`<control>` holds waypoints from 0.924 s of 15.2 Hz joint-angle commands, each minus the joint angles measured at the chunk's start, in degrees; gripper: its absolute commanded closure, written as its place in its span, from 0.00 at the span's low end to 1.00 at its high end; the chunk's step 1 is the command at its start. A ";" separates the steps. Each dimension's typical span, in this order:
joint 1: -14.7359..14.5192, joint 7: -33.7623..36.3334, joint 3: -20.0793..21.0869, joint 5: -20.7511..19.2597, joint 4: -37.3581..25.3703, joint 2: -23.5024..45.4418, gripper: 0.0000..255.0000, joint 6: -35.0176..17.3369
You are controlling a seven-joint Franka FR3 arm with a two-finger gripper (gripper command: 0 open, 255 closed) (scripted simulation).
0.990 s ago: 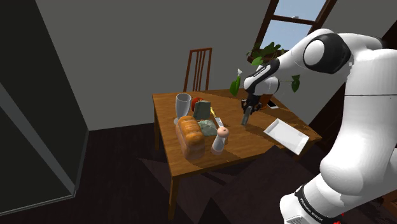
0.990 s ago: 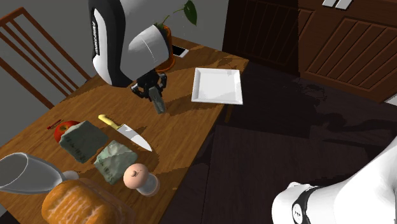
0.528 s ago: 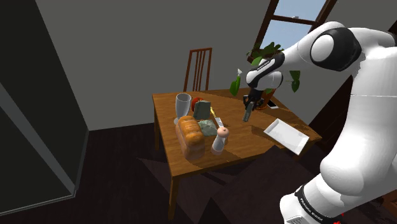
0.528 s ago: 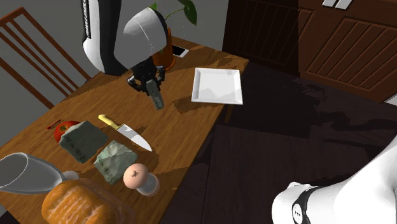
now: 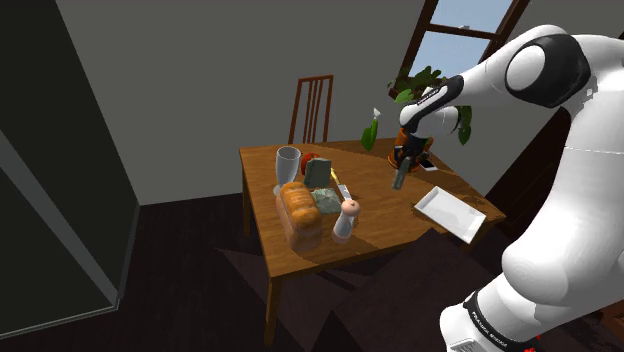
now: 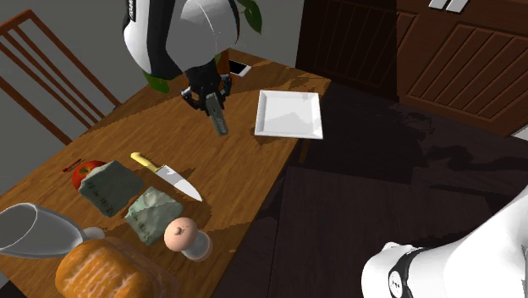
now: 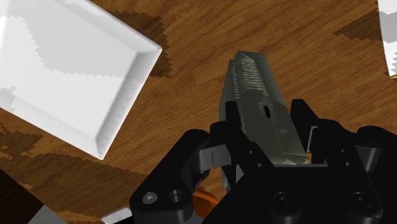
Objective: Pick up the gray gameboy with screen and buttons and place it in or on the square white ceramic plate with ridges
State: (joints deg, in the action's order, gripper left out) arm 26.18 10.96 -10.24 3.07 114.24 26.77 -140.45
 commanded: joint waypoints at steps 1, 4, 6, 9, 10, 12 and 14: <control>1.66 -2.40 -0.58 0.06 2.06 -1.54 1.00 -0.63; 4.39 -6.25 -1.50 0.23 3.97 -3.14 1.00 -1.06; 6.25 -8.88 -2.13 0.39 4.90 -4.01 1.00 -1.20; 9.10 -12.92 -3.10 0.67 5.81 -5.02 1.00 -1.20; 10.06 -14.29 -3.42 0.78 5.98 -5.27 1.00 -1.15; 12.00 -17.05 -4.07 1.03 6.12 -5.66 1.00 -0.97; 13.97 -19.84 -4.70 1.32 5.99 -5.88 1.00 -0.68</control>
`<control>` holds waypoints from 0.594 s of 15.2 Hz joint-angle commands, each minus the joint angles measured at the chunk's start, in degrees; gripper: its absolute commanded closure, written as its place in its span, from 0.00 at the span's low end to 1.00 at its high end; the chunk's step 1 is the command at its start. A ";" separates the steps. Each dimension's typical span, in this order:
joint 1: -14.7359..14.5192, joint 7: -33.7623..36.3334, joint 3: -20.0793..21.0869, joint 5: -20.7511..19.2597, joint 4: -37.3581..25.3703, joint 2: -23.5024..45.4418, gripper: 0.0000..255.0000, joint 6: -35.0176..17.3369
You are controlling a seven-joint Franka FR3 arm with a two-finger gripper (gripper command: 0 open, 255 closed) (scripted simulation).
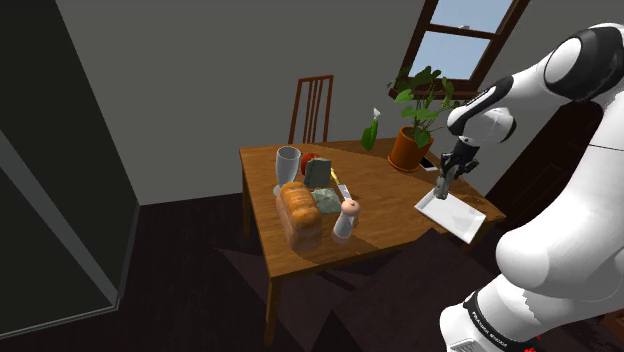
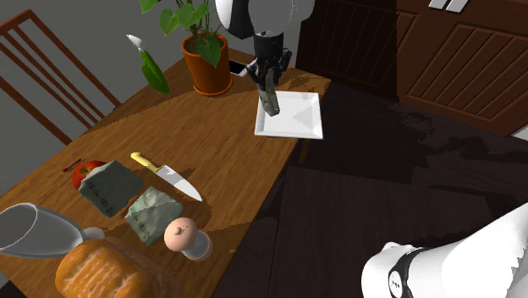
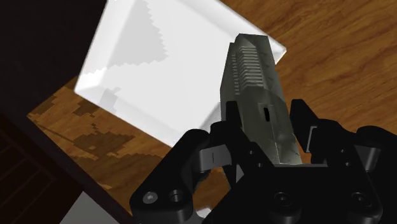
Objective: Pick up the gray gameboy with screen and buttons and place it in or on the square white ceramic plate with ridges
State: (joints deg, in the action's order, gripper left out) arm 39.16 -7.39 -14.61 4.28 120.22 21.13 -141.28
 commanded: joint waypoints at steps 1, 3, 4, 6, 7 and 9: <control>1.98 -2.88 -0.65 0.28 -0.16 -0.28 1.00 0.34; 3.98 -5.69 -1.25 0.64 -0.69 -0.24 1.00 0.78; 5.00 -7.09 -1.53 0.83 -1.05 -0.16 1.00 1.04; 7.01 -9.91 -2.10 1.27 -1.98 0.14 1.00 1.65; 8.37 -11.76 -2.45 1.57 -2.74 0.44 1.00 2.10; 8.59 -12.03 -2.17 2.04 -2.61 1.56 1.00 0.88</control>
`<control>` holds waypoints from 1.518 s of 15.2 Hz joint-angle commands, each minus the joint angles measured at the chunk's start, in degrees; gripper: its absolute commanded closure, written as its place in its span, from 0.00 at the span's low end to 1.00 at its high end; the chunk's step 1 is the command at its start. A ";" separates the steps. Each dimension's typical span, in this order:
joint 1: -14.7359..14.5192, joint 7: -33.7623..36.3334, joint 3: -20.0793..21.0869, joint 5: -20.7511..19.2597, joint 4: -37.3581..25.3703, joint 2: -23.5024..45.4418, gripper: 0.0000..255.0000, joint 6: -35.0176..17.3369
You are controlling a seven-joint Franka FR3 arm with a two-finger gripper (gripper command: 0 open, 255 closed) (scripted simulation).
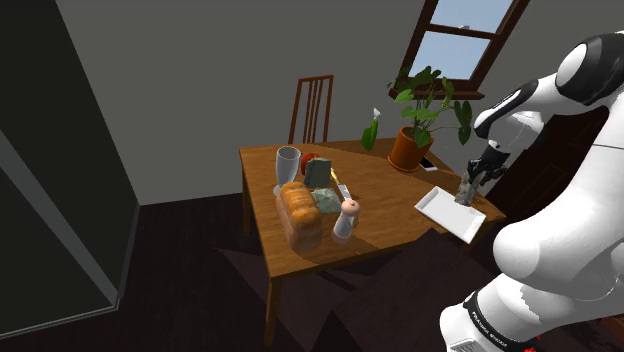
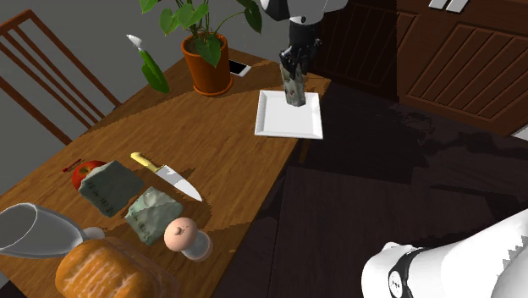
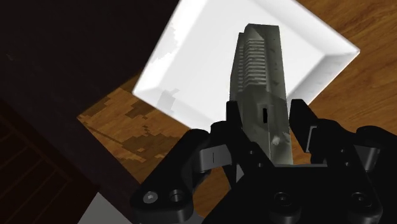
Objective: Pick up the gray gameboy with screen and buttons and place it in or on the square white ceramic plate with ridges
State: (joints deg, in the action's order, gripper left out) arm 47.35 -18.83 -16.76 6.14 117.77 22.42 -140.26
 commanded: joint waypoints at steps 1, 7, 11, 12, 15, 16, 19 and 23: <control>0.50 -0.72 0.13 0.41 -0.09 0.84 1.00 -0.75; 1.24 -1.56 1.10 1.84 -0.09 4.44 1.00 -4.26; 1.79 -2.11 1.83 2.77 -0.33 6.96 1.00 -6.50; 1.94 -2.25 2.02 3.00 -0.42 7.60 1.00 -7.04; 2.39 -2.64 2.61 3.66 -0.77 9.57 1.00 -8.64; 2.55 -2.76 2.82 3.87 -0.91 10.23 1.00 -9.16; 2.99 -3.10 3.39 4.44 -1.38 12.13 1.00 -10.59; 2.99 -3.10 3.39 4.44 -1.38 12.13 1.00 -10.59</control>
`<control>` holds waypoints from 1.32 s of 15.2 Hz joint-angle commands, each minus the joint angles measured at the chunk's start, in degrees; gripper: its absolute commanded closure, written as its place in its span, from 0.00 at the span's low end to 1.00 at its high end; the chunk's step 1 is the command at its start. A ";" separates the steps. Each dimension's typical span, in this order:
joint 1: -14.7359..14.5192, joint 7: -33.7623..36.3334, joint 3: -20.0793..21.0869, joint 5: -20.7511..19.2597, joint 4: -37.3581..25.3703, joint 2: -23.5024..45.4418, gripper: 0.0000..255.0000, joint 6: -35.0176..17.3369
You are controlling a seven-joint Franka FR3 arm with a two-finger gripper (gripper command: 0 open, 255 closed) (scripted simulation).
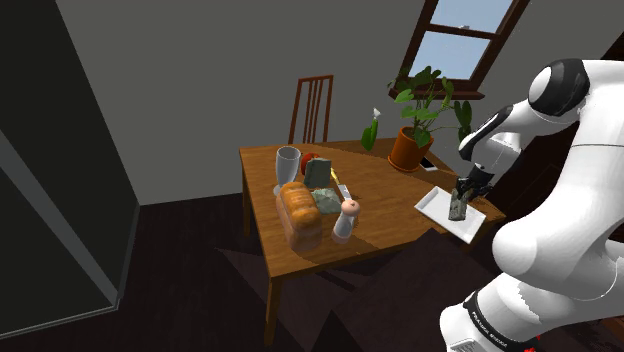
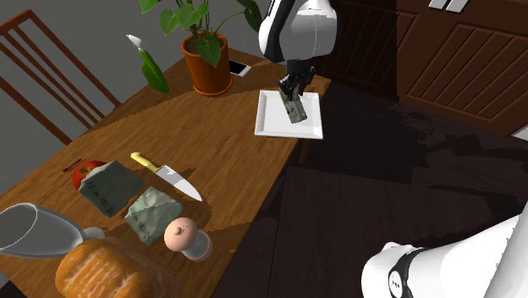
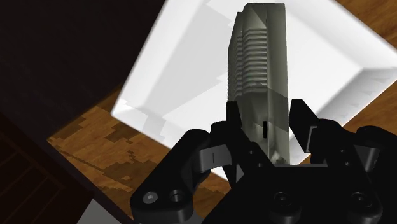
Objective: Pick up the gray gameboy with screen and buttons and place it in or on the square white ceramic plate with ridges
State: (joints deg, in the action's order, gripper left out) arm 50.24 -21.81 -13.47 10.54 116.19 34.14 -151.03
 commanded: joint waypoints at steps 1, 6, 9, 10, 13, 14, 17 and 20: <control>0.10 -0.12 0.10 0.04 0.20 0.42 1.00 0.18; 0.15 -0.25 0.08 0.05 0.76 0.16 0.00 -0.14; 0.10 -0.12 0.10 0.04 0.21 0.41 0.00 0.17; -0.36 0.23 -0.43 -0.46 0.68 -1.30 0.00 1.42; -1.60 1.28 -1.82 -2.01 1.60 -5.93 0.00 5.09; -1.59 1.29 -1.81 -2.02 1.60 -5.93 0.00 5.09; -1.58 1.29 -1.81 -2.02 1.60 -5.94 0.00 5.09; -1.58 1.29 -1.81 -2.02 1.60 -5.94 0.00 5.09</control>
State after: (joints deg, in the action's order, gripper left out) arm 48.66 -20.52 -15.28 8.53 117.78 28.22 -145.95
